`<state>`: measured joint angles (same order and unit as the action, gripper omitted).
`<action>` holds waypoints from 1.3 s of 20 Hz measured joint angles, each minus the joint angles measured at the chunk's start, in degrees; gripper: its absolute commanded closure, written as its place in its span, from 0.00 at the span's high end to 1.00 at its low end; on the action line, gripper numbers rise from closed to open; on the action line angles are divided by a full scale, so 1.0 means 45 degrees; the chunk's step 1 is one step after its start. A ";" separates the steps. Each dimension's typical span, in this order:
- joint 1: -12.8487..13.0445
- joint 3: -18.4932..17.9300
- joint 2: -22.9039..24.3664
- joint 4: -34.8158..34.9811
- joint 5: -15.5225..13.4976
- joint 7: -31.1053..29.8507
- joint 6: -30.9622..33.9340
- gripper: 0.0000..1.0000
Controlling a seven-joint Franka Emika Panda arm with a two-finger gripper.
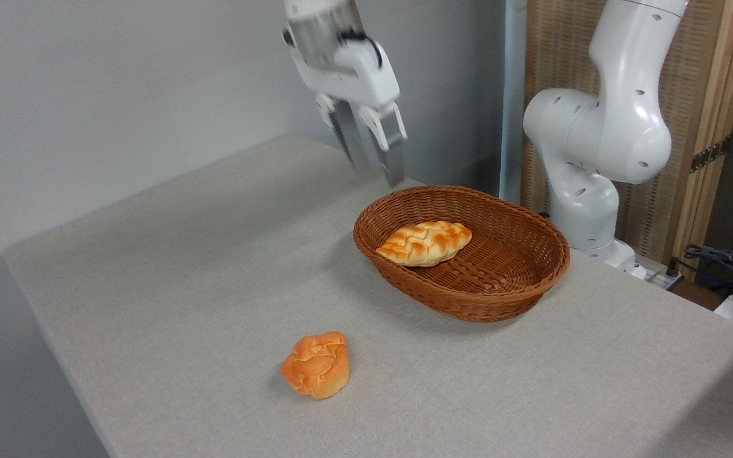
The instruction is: Put bread into the basket
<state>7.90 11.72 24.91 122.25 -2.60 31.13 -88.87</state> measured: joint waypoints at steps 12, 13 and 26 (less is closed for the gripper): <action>-0.0484 -0.2462 -0.4776 -0.5966 0.0180 0.1405 -0.1512 1.00; -0.0487 -0.2585 -0.4967 -0.6170 0.0180 0.1406 -0.1742 1.00; -0.0561 -0.2709 -0.5231 -0.6422 0.0544 0.1545 -0.0810 1.00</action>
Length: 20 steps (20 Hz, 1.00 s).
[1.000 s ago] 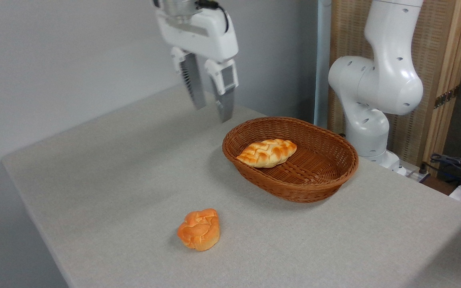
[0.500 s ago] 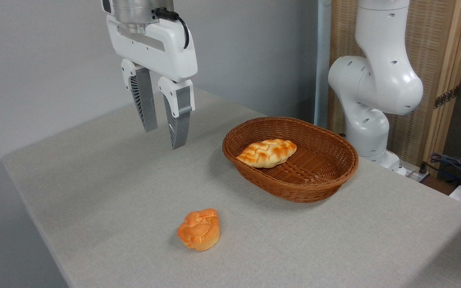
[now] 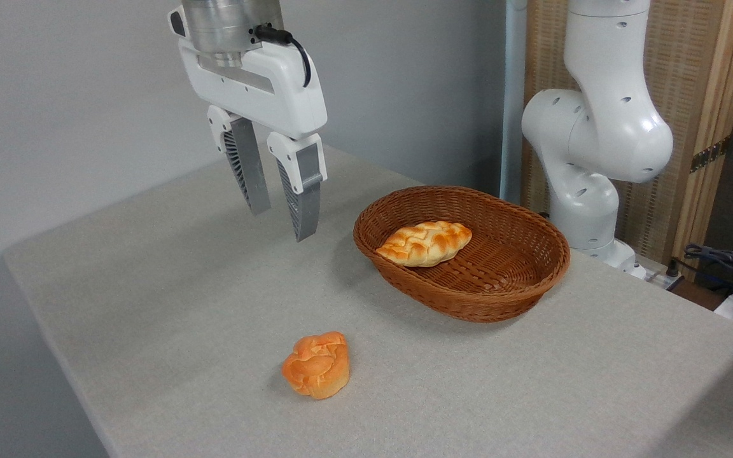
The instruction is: Put bread into the basket
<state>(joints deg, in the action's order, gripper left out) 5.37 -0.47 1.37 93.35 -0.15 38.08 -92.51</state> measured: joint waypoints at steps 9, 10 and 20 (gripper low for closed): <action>0.0002 0.0026 -0.0004 -0.0067 0.0495 0.0473 0.0178 1.00; 0.0002 0.0026 -0.0004 -0.0067 0.0495 0.0473 0.0178 1.00; 0.0031 0.0040 -0.0004 -0.0069 0.0455 0.0361 0.0179 1.00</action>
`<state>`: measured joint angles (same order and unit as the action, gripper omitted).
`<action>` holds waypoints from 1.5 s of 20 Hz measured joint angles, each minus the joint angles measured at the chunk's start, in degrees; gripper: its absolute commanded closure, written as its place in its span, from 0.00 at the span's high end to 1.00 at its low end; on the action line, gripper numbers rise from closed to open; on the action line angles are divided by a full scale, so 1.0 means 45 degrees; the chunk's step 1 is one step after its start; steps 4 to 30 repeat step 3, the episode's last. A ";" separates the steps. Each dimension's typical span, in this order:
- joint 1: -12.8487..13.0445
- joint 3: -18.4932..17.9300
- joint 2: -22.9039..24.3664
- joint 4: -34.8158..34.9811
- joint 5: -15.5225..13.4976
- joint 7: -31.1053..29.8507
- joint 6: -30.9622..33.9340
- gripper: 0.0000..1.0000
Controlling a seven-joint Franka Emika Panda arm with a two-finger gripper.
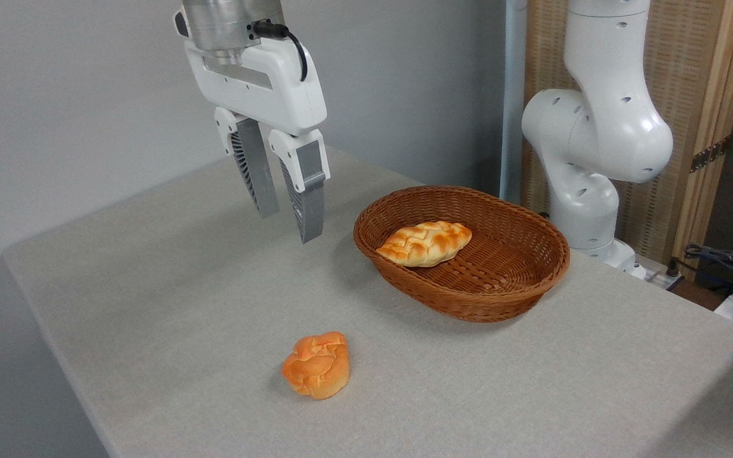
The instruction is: Put bread into the basket
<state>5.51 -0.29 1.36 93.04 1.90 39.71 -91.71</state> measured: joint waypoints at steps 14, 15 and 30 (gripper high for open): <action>-0.0001 -0.0008 0.0000 -0.0001 -0.0001 -0.0148 0.0009 1.00; -0.0001 -0.0008 0.0000 -0.0001 -0.0001 -0.0148 0.0009 1.00; -0.0001 -0.0008 0.0000 -0.0001 -0.0001 -0.0148 0.0009 1.00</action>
